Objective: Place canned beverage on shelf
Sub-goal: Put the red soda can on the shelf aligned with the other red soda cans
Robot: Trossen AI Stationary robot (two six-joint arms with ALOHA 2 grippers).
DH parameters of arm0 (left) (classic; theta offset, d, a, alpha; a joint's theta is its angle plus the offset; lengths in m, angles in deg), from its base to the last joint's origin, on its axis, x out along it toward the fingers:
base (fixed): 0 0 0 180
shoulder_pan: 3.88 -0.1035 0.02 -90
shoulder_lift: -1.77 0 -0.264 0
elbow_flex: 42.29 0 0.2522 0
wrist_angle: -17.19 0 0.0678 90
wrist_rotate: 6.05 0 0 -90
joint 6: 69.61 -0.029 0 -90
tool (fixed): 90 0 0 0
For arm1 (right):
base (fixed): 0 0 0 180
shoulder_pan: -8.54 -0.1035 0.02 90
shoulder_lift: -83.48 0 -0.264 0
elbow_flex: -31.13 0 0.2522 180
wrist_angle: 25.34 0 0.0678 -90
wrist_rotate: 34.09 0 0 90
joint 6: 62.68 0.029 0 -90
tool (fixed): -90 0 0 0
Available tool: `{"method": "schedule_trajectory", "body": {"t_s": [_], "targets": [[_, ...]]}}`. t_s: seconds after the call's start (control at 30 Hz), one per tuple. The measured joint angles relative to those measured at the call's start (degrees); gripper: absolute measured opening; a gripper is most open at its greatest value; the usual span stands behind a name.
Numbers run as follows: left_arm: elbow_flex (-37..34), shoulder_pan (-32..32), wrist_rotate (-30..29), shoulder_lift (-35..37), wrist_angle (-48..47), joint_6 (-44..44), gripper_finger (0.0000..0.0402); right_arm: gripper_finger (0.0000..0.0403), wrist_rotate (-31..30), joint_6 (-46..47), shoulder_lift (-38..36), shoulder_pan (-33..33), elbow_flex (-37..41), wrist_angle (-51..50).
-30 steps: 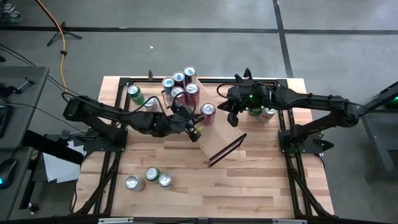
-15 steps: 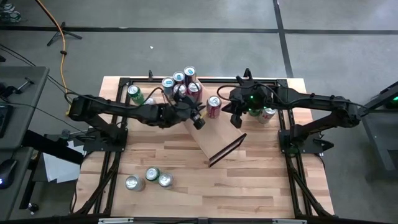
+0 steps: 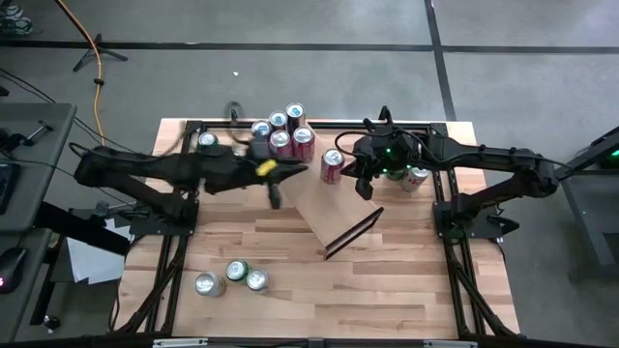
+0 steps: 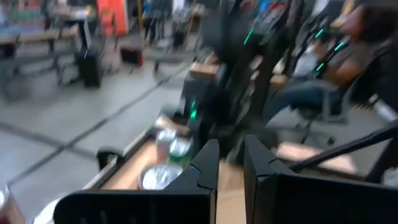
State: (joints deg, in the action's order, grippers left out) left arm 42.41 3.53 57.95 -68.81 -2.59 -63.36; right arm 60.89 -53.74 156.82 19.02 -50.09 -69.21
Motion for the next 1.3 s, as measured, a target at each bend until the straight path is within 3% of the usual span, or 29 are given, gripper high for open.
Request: {"method": "schedule_trajectory", "body": {"t_s": [0.23, 0.47, 1.3], "targets": [[1.7, 1.6, -1.5, 8.6, 0.0, -4.5, 0.0000, 0.0000, 7.6, 2.6, 4.1, -0.4, 0.0, 4.3], [1.6, 1.6, -4.9, 11.1, -1.2, -4.6, 0.0000, 0.0000, 1.2, -2.5, 7.9, 0.2, 0.0, 5.1], [1.5, 1.6, -4.8, 9.7, -4.7, -2.4, 0.0000, 0.0000, -0.3, -12.0, 8.5, 7.7, 0.0, 14.8]]}}
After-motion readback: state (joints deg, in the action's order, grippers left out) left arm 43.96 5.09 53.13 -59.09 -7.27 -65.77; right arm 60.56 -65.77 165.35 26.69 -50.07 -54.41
